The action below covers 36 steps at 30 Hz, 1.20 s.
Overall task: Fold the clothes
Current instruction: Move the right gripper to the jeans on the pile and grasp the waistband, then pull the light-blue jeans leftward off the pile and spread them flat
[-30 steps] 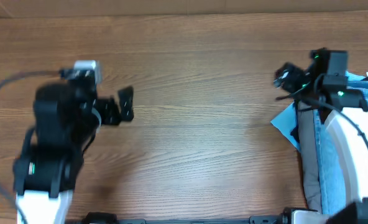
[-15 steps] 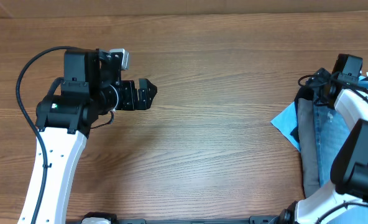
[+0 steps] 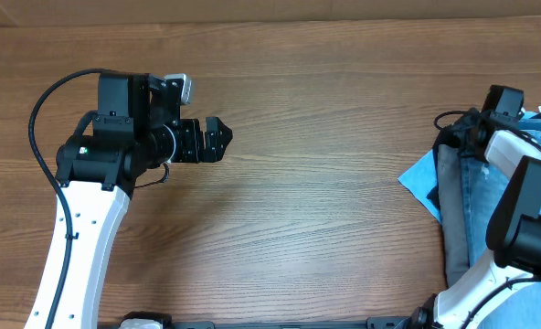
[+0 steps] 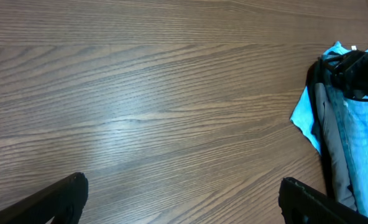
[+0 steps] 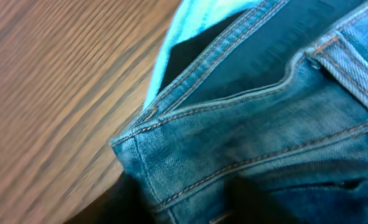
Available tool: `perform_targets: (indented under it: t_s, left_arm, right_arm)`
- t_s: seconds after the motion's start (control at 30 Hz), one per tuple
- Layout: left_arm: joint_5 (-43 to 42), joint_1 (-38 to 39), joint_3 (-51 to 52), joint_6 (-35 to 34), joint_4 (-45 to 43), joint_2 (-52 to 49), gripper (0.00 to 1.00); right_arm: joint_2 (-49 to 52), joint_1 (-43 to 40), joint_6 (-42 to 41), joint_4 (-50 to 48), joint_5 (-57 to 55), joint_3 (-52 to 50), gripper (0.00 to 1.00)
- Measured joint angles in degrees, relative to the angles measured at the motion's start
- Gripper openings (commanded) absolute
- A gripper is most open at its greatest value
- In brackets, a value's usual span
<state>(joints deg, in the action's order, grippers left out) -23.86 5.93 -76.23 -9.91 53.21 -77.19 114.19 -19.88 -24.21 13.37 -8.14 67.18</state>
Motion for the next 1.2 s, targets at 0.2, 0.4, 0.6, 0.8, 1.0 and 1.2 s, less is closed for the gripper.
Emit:
perform_targets:
  t_s: [0.2, 0.4, 0.6, 0.8, 1.0, 1.2]
  left_arm:
    - [-0.13, 0.00, 0.00, 0.00, 0.02, 0.00, 1.00]
    - [-0.20, 0.00, 0.00, 0.00, 0.11, 0.00, 1.00]
    - [-0.20, 0.00, 0.00, 0.00, 0.85, 0.00, 1.00]
    - [-0.22, 0.00, 0.00, 0.00, 2.32, 0.00, 1.00]
    - [-0.46, 0.00, 0.00, 0.00, 3.06, 0.00, 1.00]
    - [-1.95, 0.00, -2.21, -0.48, 4.28, 0.00, 1.00]
  right_arm:
    - [-0.13, -0.35, 0.26, 2.27, -0.13, 1.44, 0.19]
    - [-4.52, -1.68, 0.44, 8.09, -1.75, 3.56, 0.04]
    - [-12.81, -5.95, 0.46, 12.81, -2.34, 6.32, 0.04]
    - [-22.45, -9.51, 5.09, 13.57, 4.44, 8.90, 0.04]
    - [-28.30, -9.62, 9.16, 16.83, 8.28, 19.39, 0.04]
    - [-29.59, -8.48, 7.04, 18.36, 17.16, 37.64, 0.04]
